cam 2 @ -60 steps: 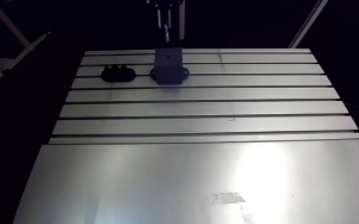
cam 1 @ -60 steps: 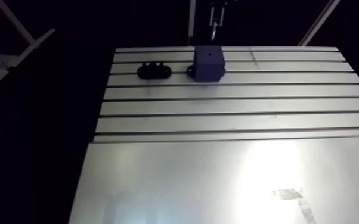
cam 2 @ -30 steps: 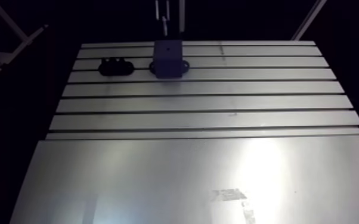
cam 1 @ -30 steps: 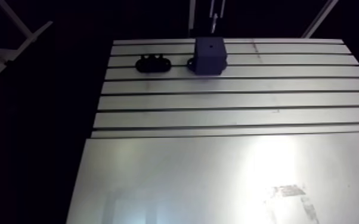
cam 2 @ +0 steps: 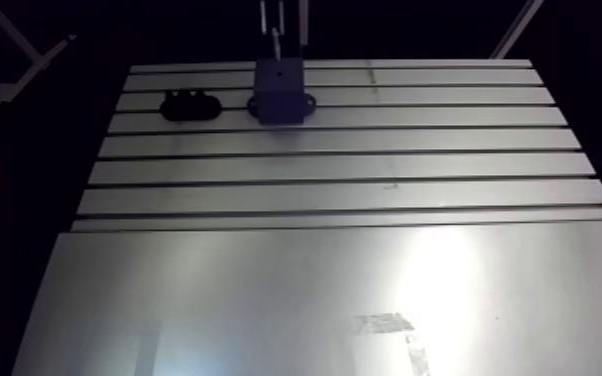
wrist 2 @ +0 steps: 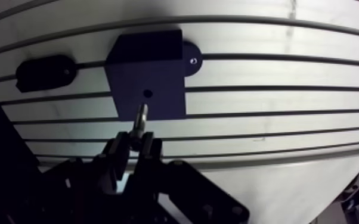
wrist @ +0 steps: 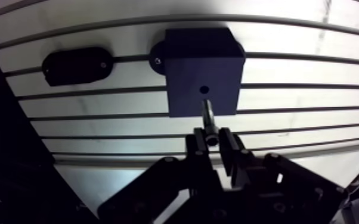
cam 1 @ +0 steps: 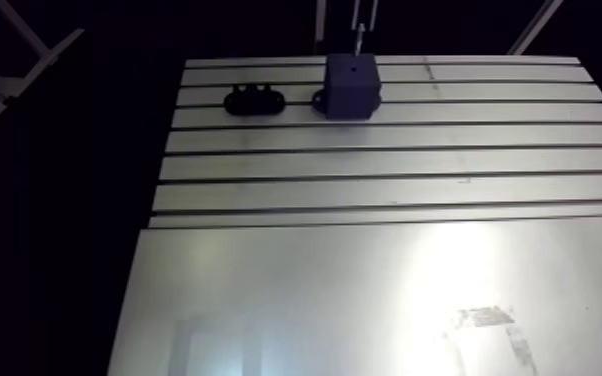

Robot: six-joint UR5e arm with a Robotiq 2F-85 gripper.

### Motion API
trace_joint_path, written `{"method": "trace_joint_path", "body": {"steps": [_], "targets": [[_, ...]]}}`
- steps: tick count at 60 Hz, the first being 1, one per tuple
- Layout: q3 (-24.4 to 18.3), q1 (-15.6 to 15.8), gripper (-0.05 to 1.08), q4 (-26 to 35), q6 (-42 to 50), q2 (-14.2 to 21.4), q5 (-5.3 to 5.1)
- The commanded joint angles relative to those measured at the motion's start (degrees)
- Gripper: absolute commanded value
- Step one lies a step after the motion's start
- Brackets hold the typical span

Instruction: Pick up the M10 bolt and insert it into the hole until fully seated.

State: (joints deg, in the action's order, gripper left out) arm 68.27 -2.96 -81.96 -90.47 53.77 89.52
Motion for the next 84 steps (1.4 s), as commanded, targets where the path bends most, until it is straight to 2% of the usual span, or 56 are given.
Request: {"method": "trace_joint_path", "body": {"steps": [1,47,84], "targets": [[0.06,-0.03,1.08,-0.26,0.07,-0.48,-0.02],[1.02,-0.12,1.08,-0.51,0.17,-0.56,0.34],[1.64,-0.03,1.08,-2.19,0.17,-0.56,0.26]]}}
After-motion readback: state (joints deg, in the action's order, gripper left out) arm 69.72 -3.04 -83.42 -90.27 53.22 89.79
